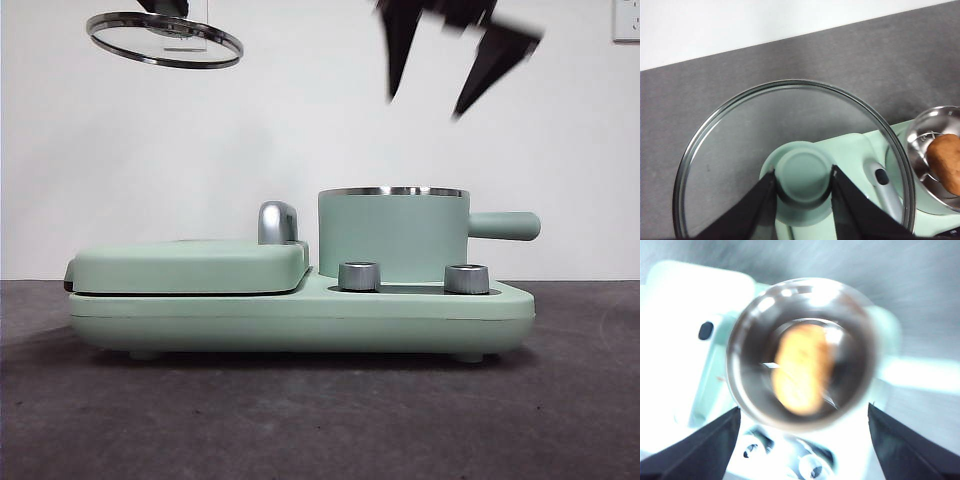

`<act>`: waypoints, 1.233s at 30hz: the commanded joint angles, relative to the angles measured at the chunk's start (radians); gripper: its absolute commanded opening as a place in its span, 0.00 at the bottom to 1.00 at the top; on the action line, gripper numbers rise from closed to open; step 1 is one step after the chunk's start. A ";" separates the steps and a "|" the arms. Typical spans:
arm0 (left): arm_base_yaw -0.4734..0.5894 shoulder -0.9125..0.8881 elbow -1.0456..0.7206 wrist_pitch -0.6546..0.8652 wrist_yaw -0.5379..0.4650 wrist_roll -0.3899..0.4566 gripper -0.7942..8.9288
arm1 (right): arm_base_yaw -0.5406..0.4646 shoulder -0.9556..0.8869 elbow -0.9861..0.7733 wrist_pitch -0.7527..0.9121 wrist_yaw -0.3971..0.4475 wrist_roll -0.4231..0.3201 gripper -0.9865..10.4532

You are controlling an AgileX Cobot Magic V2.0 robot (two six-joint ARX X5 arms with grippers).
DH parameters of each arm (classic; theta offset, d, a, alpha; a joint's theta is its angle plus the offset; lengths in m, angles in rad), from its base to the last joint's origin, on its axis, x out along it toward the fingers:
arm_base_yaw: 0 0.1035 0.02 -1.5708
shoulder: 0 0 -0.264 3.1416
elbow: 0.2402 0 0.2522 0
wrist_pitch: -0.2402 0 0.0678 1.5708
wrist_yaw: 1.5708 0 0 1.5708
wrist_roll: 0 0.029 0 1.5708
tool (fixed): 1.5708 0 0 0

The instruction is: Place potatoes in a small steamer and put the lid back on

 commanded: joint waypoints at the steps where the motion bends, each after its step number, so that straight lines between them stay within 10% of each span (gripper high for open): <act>1: -0.022 -0.005 0.039 0.021 0.002 0.000 0.09 | 0.013 -0.066 0.029 -0.040 0.102 -0.026 0.44; 10: -0.100 0.037 0.039 0.031 0.002 -0.001 0.09 | 0.014 -0.323 0.015 -0.240 0.357 -0.052 0.44; 19: -0.219 0.108 0.039 0.056 0.002 0.002 0.09 | 0.019 -0.716 -0.244 -0.240 0.361 -0.055 0.44; 37: -0.365 0.282 0.039 0.217 0.026 0.035 0.09 | 0.019 -1.332 -0.844 0.022 -0.019 -0.064 0.44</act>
